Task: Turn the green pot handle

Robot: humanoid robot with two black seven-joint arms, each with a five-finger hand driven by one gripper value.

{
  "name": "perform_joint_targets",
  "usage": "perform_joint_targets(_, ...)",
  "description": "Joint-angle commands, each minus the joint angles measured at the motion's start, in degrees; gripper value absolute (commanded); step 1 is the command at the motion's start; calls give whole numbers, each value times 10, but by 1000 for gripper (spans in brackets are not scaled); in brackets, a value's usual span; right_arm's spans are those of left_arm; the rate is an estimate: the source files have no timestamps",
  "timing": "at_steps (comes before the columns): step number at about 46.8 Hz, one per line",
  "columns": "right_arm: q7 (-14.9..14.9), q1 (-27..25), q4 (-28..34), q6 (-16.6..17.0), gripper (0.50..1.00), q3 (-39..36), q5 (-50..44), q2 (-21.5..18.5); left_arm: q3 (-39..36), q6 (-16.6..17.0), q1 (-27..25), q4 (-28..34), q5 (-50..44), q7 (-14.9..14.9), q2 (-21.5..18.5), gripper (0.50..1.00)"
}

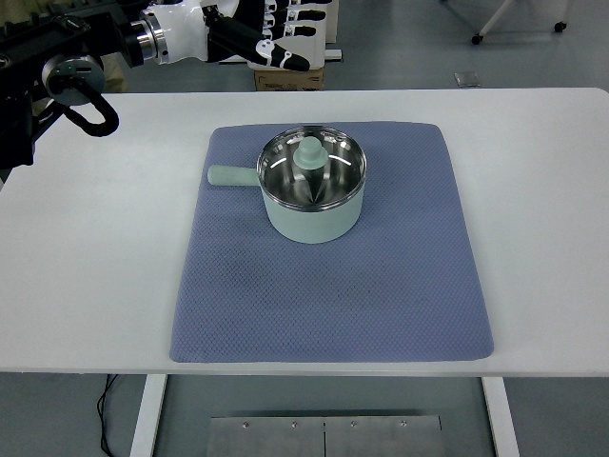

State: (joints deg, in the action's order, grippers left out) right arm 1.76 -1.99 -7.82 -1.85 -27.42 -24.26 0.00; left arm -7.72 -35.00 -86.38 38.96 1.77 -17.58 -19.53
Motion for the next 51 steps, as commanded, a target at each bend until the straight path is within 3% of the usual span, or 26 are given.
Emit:
perform_joint_targets(1, 0, 0, 0, 0, 1000, 0, 0, 0, 0, 0, 3, 1, 0, 0, -2, 1000)
perform_joint_targets(8, 0, 1, 0, 0, 1000, 0, 0, 0, 6, 0, 18, -1, -5, -14, 1, 1000)
perform_joint_targets(18, 0, 1, 0, 0, 1000, 0, 0, 0, 23, 0, 62, -20, -7, -174, 23, 1000)
perform_joint_targets(25, 0, 0, 0, 0, 1000, 0, 0, 0, 24, 73, 76, -32, -10, -174, 45, 1000)
perform_joint_targets(27, 0, 1, 0, 0, 1000, 0, 0, 0, 24, 76, 78, -32, -18, -168, 46, 1000)
perform_joint_targets(34, 0, 0, 0, 0, 1000, 0, 0, 0, 25, 78, 89, -34, -149, -75, 49, 1000)
perform_joint_targets(40, 0, 0, 0, 0, 1000, 0, 0, 0, 25, 79, 98, -34, -255, -31, 49, 1000)
perform_joint_targets(51, 0, 1, 0, 0, 1000, 0, 0, 0, 41, 92, 136, -34, -353, -16, 56, 1000)
